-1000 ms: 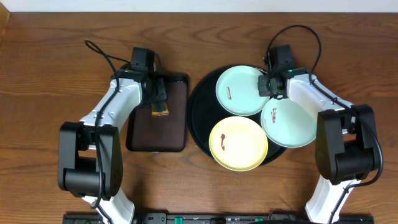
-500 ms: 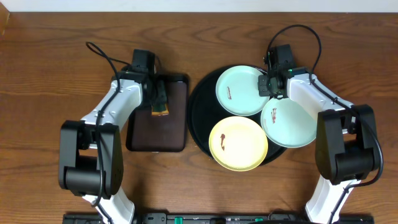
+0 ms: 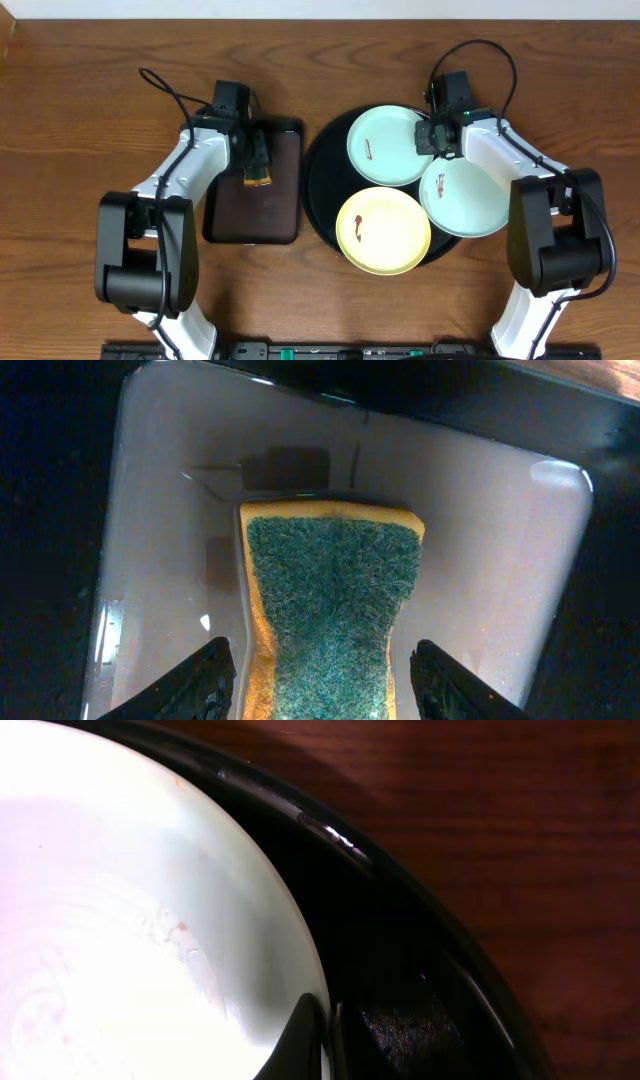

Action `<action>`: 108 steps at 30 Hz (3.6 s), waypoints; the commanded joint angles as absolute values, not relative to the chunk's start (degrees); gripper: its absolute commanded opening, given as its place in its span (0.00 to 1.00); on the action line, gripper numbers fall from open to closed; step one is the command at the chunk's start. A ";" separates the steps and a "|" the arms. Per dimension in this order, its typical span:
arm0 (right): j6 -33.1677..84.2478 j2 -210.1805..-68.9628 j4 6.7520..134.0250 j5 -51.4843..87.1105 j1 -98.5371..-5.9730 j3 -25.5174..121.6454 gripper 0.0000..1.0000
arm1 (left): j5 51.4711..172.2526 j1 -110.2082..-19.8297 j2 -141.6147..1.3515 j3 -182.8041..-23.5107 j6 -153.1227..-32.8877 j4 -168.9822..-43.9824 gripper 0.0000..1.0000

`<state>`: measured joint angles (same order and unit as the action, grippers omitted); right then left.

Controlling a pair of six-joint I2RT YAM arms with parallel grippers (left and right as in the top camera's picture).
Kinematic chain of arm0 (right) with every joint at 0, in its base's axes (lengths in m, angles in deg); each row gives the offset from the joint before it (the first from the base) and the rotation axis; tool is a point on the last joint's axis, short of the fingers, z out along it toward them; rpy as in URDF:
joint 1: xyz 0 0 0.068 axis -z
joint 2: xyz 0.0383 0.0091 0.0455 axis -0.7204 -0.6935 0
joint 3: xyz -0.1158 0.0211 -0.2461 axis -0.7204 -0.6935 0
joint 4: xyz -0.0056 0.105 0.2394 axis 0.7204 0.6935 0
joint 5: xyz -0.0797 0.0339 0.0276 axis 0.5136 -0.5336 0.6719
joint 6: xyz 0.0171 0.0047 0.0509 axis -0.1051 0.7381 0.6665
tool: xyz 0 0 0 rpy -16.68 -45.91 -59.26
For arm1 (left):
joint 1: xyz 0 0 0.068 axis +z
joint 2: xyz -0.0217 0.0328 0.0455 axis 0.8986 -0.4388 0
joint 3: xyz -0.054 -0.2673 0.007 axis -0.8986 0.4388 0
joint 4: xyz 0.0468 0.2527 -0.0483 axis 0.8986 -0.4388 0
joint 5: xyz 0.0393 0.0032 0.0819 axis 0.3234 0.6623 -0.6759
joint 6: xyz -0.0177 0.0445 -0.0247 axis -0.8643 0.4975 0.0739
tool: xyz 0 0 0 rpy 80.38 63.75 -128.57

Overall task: Clean dirty plates on tray and stack at the side
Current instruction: 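Lower left gripper onto the green sponge and close on it, then lift the sponge with the left gripper off the small tray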

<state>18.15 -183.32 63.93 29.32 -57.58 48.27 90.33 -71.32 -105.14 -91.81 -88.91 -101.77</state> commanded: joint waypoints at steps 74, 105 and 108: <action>17.78 -183.76 65.66 32.05 -57.16 48.99 0.01 | 55.69 -89.29 -74.47 -91.14 -87.99 -101.49 0.08; 17.13 -183.78 65.39 32.05 -57.01 48.97 0.01 | 65.83 -82.76 -83.69 -98.41 -83.99 -108.02 0.07; 17.13 -183.78 65.24 32.03 -57.01 48.97 0.01 | 71.91 -80.29 -85.35 -105.06 -84.01 -115.26 0.07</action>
